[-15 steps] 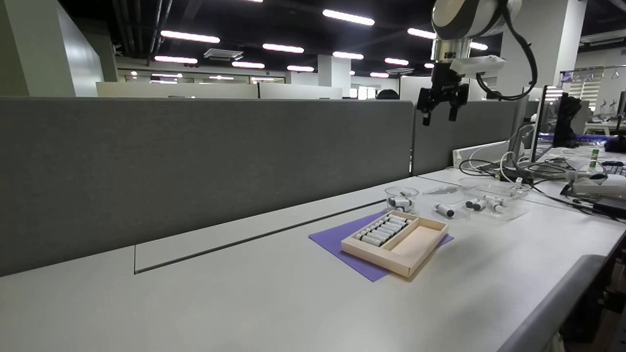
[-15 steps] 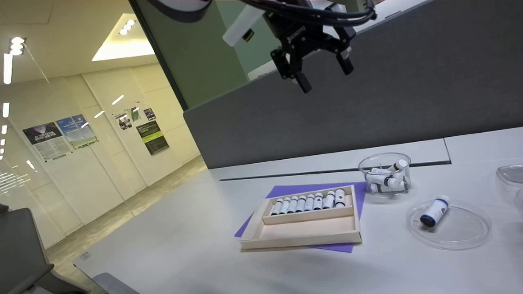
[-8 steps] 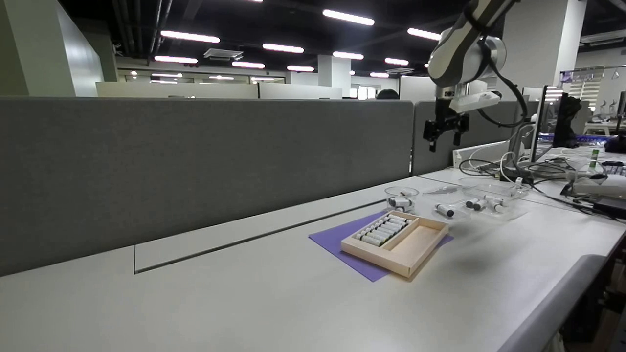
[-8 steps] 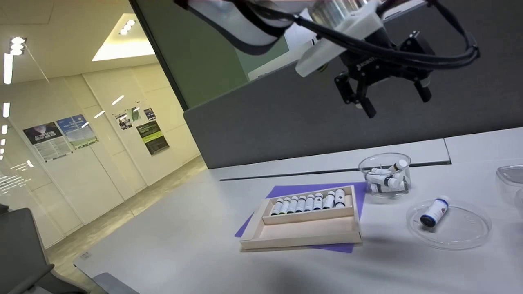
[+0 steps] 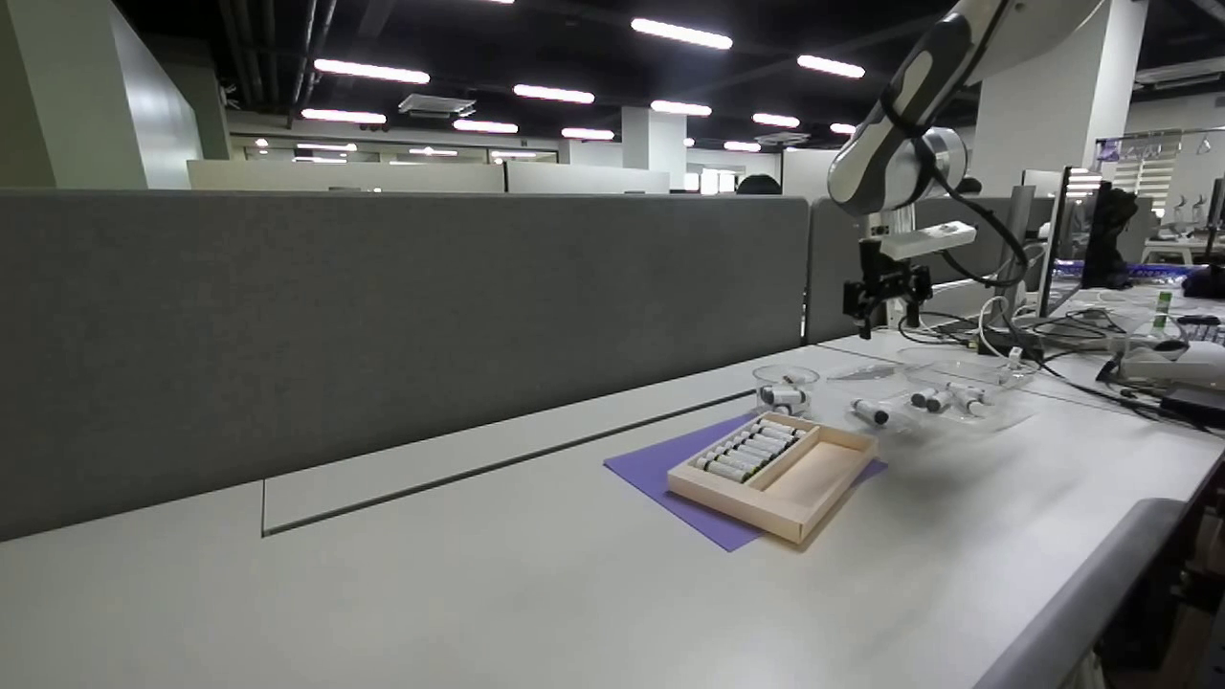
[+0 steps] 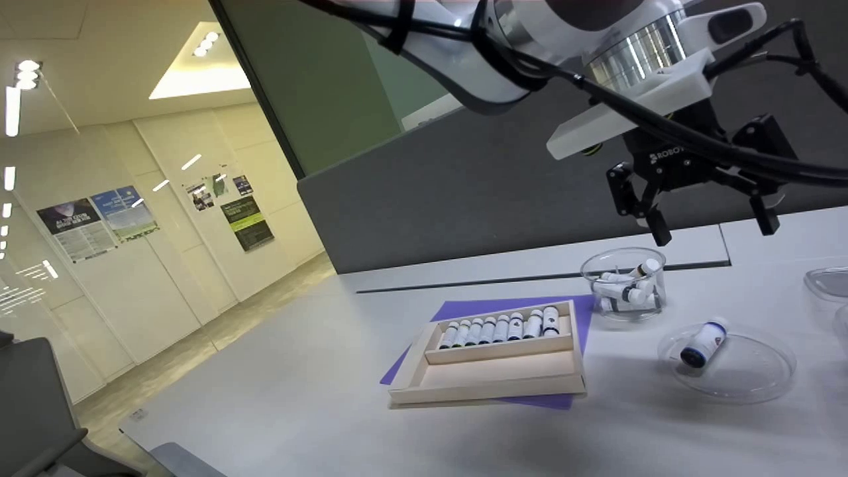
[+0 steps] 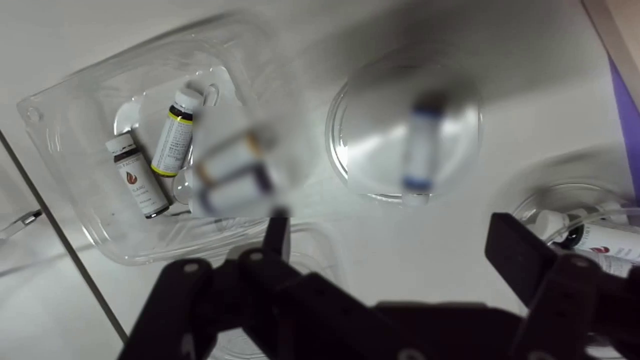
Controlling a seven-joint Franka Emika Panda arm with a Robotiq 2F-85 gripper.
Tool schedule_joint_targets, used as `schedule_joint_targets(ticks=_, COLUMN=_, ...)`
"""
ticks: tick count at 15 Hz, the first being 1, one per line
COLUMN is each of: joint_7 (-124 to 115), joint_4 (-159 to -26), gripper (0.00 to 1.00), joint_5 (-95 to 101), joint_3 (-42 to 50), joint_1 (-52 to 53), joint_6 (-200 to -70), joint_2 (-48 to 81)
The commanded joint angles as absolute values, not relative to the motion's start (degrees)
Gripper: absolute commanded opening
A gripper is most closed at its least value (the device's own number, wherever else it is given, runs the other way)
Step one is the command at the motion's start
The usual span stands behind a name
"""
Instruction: Move the bottle from the lid to the bottom compartment of the box
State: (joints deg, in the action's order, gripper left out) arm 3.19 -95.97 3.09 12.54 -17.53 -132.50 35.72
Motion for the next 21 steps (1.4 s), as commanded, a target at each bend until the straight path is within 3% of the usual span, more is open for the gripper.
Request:
schedule_joint_targets(ticks=1, joint_7=3.1, joint_4=-95.4, gripper=1.00, joint_5=3.2, joint_3=12.4, joint_1=-17.7, joint_6=-131.9, joint_2=35.9)
schedule_joint_targets(ticks=21, joint_7=0.9, joint_4=-83.3, gripper=1.00, joint_5=0.2, joint_3=11.9, joint_1=-18.9, joint_6=-134.1, joint_2=52.5)
